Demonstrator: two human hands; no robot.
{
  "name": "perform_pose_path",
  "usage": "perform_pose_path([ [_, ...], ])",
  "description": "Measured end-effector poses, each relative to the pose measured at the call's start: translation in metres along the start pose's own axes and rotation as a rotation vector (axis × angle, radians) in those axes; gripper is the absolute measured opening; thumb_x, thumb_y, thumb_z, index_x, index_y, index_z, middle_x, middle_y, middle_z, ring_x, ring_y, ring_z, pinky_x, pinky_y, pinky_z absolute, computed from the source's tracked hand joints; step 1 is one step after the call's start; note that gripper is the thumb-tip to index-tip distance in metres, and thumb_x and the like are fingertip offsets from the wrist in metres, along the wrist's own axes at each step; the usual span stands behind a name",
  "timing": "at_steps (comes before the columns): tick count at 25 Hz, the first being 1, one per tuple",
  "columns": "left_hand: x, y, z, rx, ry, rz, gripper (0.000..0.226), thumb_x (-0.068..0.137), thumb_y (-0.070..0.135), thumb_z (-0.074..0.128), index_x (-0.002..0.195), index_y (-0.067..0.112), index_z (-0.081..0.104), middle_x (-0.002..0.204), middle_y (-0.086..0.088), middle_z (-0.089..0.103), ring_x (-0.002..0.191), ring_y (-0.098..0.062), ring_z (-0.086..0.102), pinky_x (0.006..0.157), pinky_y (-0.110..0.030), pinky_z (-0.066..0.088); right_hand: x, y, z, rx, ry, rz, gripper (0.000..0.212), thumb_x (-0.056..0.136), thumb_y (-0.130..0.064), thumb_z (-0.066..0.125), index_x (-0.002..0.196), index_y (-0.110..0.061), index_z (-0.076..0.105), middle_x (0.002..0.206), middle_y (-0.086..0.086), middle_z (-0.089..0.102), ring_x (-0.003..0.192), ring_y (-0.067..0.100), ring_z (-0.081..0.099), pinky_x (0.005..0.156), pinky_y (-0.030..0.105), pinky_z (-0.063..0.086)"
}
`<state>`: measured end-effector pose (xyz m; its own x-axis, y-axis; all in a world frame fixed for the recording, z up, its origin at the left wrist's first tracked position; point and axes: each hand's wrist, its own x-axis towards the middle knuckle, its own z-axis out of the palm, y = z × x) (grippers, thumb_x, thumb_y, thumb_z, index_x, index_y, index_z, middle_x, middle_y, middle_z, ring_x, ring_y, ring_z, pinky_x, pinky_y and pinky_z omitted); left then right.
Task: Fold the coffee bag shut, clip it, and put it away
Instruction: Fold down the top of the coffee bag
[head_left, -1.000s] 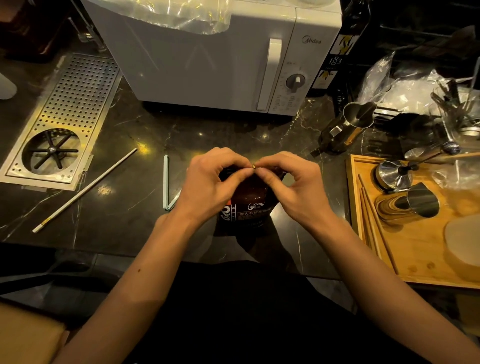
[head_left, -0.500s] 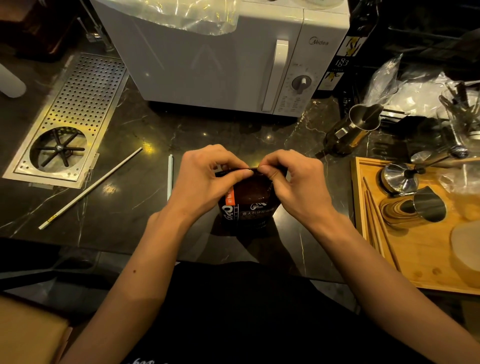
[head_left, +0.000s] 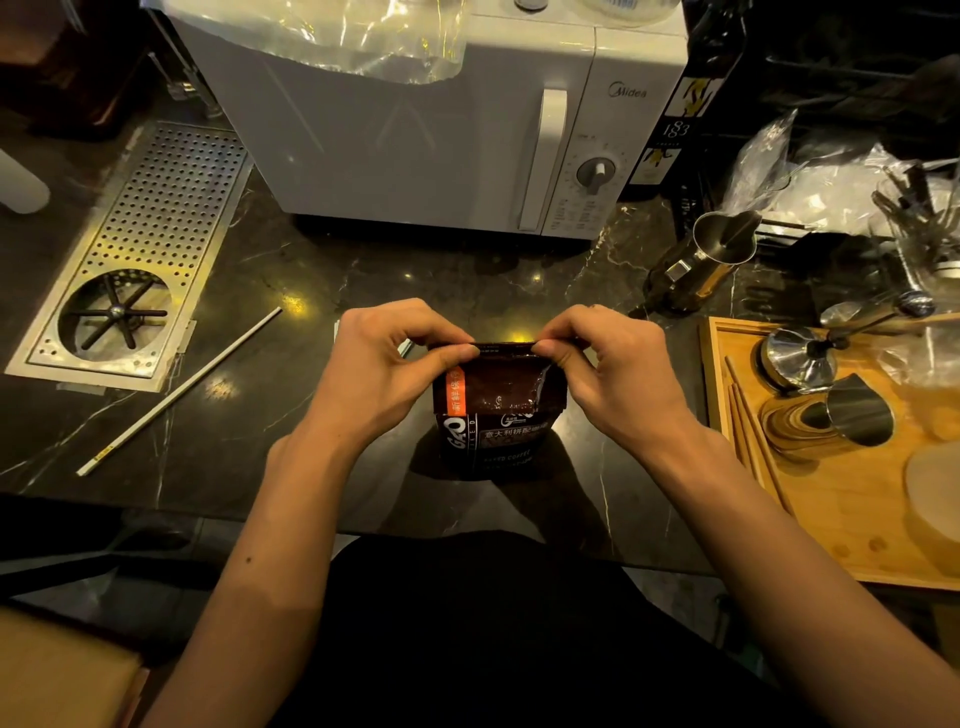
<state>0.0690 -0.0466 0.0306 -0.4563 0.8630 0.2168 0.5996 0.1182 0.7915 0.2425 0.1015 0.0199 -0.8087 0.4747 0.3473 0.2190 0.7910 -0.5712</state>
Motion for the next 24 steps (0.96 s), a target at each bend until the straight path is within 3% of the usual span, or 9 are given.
perform_pose_path([
  [7, -0.003, -0.003, -0.006, 0.05, 0.022, -0.011, 0.01, 0.073, 0.023, 0.081, 0.074, 0.018, 0.073, 0.072, 0.005, 0.068, 0.074, -0.012, 0.063, 0.068, -0.013, 0.046, -0.002, 0.007, -0.004, 0.077, 0.004, 0.069, 0.015, 0.086, -0.025, 0.07, 0.083, -0.01, 0.069, 0.077, 0.001, 0.07, 0.072, 0.016, 0.064, 0.065, 0.04, 0.054],
  [12, -0.003, -0.008, -0.005, 0.033, 0.015, 0.007, 0.003, 0.079, 0.013, 0.076, 0.081, 0.013, 0.074, 0.077, 0.004, 0.069, 0.077, -0.011, 0.065, 0.074, -0.021, 0.05, -0.001, 0.004, 0.0, 0.1, 0.003, 0.075, 0.006, 0.087, -0.012, 0.066, 0.087, -0.007, 0.069, 0.078, 0.003, 0.072, 0.073, 0.019, 0.067, 0.068, 0.041, 0.054],
  [15, -0.006, -0.005, -0.005, 0.058, 0.028, 0.02, 0.004, 0.08, 0.011, 0.076, 0.084, 0.011, 0.075, 0.079, 0.004, 0.069, 0.079, -0.008, 0.065, 0.075, -0.017, 0.049, -0.007, 0.003, -0.001, 0.089, 0.028, 0.079, 0.006, 0.086, -0.005, 0.065, 0.088, -0.006, 0.07, 0.08, 0.004, 0.073, 0.075, 0.016, 0.067, 0.07, 0.037, 0.053],
  [21, -0.002, 0.001, 0.005, 0.0, -0.021, 0.003, 0.016, 0.074, 0.019, 0.082, 0.089, 0.018, 0.074, 0.083, 0.012, 0.068, 0.079, -0.005, 0.064, 0.074, -0.014, 0.048, -0.009, 0.003, 0.006, 0.034, 0.124, 0.057, 0.004, 0.086, -0.005, 0.066, 0.088, -0.006, 0.07, 0.08, 0.007, 0.071, 0.075, 0.022, 0.067, 0.067, 0.042, 0.055],
  [24, 0.003, -0.002, 0.014, -0.01, -0.042, -0.033, 0.013, 0.075, 0.019, 0.081, 0.087, 0.017, 0.075, 0.081, 0.007, 0.07, 0.078, -0.006, 0.064, 0.073, -0.017, 0.049, -0.007, -0.002, 0.008, 0.058, 0.128, 0.054, 0.004, 0.087, -0.005, 0.066, 0.089, -0.006, 0.069, 0.083, 0.005, 0.071, 0.078, 0.018, 0.065, 0.07, 0.039, 0.055],
])
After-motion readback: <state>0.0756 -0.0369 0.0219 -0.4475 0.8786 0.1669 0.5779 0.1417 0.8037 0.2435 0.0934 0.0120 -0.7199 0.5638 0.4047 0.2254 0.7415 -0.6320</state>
